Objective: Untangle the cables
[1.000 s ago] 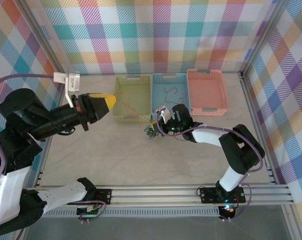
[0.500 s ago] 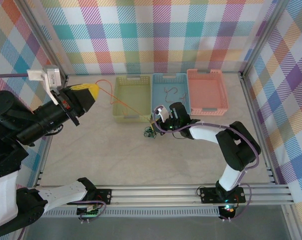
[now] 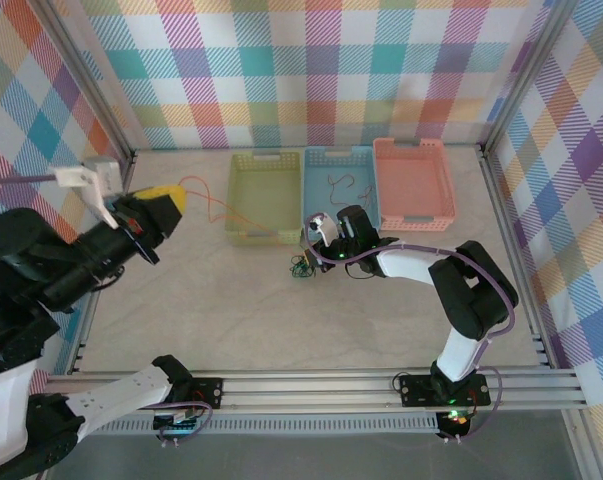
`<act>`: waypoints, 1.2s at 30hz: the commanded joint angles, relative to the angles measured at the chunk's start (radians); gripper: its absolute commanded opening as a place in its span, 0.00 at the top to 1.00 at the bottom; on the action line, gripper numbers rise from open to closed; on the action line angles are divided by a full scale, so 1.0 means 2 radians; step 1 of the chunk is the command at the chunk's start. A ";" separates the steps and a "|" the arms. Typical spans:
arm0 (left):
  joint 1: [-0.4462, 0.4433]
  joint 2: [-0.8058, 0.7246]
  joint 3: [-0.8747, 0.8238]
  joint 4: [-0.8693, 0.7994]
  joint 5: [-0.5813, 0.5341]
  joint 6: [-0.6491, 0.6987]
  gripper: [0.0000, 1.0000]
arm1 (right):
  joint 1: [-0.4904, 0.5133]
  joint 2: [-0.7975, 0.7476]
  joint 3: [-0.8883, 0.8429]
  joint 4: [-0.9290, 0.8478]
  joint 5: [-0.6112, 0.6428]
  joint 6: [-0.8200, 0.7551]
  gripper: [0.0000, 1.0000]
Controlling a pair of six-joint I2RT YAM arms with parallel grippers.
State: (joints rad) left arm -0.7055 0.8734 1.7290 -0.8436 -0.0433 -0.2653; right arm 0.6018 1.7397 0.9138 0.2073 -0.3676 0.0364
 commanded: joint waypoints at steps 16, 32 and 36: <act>-0.005 -0.123 -0.365 -0.045 -0.185 -0.127 0.34 | 0.000 0.003 -0.001 -0.005 0.002 -0.003 0.88; -0.006 -0.026 -0.472 0.198 0.089 -0.115 0.31 | -0.001 0.003 -0.001 -0.005 -0.001 -0.001 0.89; -0.005 0.038 -0.482 0.278 0.125 -0.120 0.36 | 0.000 0.001 -0.002 -0.005 0.000 -0.001 0.89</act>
State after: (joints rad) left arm -0.7063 0.9104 0.7788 -0.4725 0.0891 -0.5045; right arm 0.6018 1.7397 0.9134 0.2073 -0.3592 0.0368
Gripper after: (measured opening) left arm 0.646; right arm 0.114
